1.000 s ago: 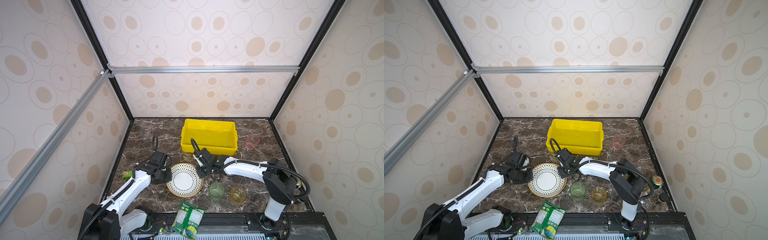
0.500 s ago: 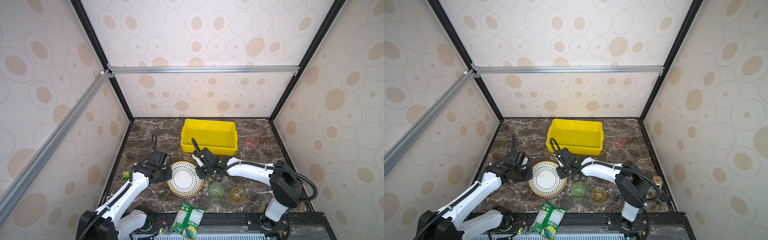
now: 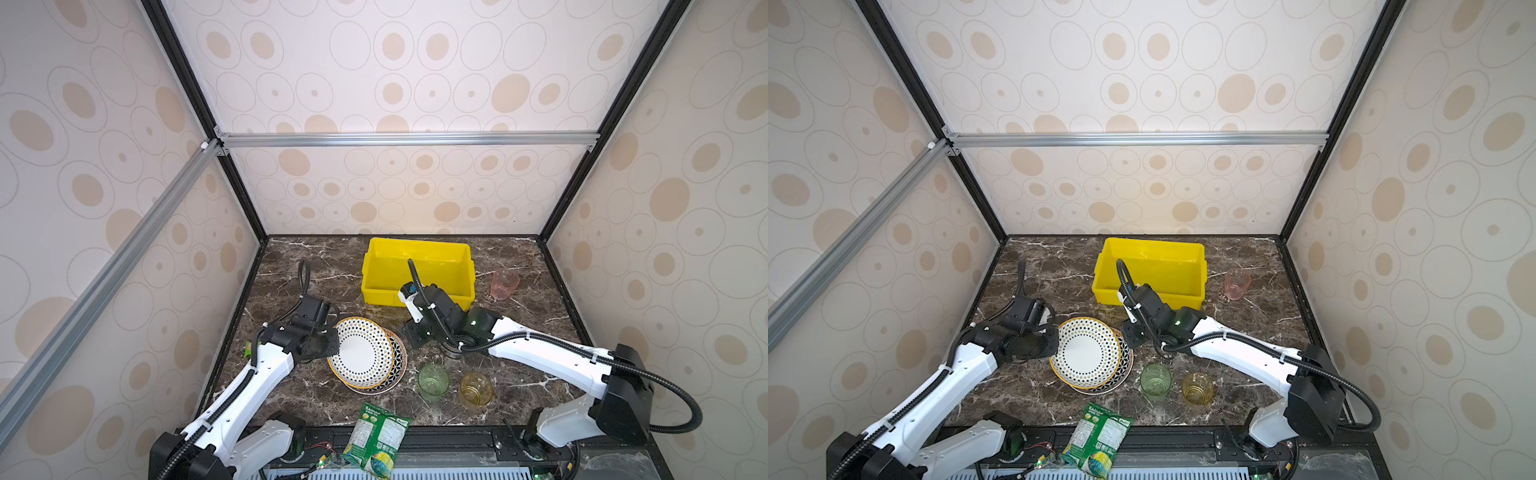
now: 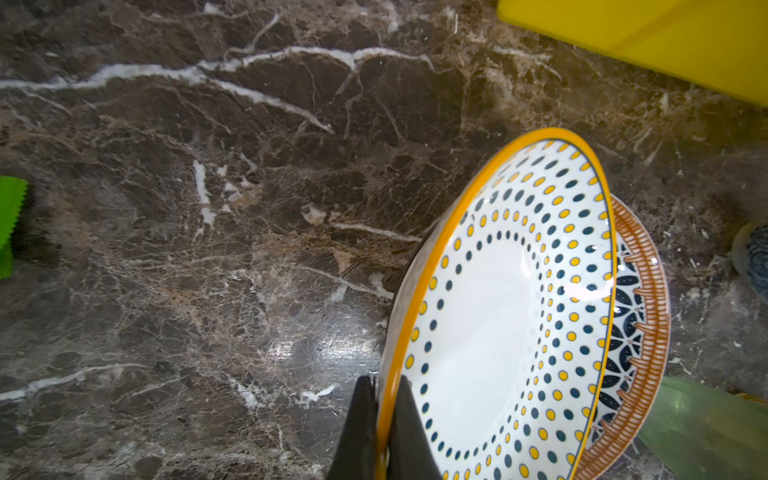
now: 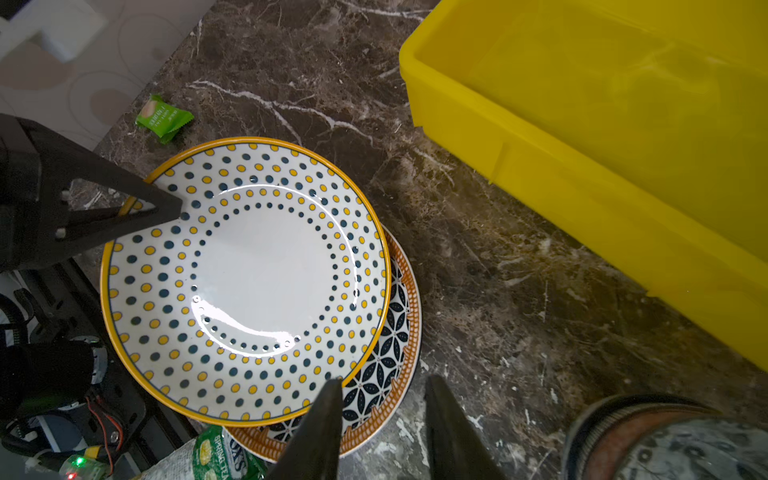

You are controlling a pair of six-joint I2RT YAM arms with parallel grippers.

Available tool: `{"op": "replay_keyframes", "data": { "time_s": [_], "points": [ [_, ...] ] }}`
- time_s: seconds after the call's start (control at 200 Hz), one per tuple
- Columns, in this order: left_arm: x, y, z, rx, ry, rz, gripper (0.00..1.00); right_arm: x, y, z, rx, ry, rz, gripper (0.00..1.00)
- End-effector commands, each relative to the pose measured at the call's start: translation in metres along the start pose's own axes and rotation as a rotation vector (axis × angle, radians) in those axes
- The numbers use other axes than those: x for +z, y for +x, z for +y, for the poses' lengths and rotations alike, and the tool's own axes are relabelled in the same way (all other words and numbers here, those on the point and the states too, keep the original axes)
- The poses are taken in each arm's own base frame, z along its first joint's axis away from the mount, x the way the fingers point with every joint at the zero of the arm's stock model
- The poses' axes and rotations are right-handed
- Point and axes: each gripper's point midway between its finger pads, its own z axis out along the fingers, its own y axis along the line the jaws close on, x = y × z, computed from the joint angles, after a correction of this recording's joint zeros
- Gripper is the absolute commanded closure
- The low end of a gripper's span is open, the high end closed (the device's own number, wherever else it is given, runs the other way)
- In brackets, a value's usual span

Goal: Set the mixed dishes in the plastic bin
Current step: 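Lift the dotted plate off the stack with both grippers, tilting it upright, then carry the dotted plate to the bin with the left gripper while the right withdraws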

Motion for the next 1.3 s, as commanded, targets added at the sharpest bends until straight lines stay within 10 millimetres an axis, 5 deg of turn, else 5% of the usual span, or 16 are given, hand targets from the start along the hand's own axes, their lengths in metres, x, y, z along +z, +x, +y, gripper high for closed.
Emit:
{"op": "replay_keyframes", "data": {
  "time_s": [0.0,0.29,0.565,0.97,1.296],
  "points": [
    [-0.041,-0.039,-0.022,0.021,0.088,-0.142,1.0,-0.019,-0.001,-0.017,-0.023,0.089,-0.035,0.61],
    [-0.089,-0.084,-0.043,0.053,0.142,-0.27,1.0,-0.071,-0.022,-0.046,0.016,0.19,-0.163,0.51],
    [-0.107,-0.136,-0.073,0.088,0.201,-0.368,1.0,-0.111,-0.021,-0.077,0.079,0.269,-0.224,0.44],
    [-0.101,-0.227,-0.134,0.13,0.321,-0.452,1.0,-0.139,-0.001,-0.123,0.192,0.359,-0.249,0.39],
    [-0.054,-0.274,-0.165,0.139,0.358,-0.443,1.0,-0.13,-0.002,-0.147,0.275,0.36,-0.214,0.38]
  ]
}}
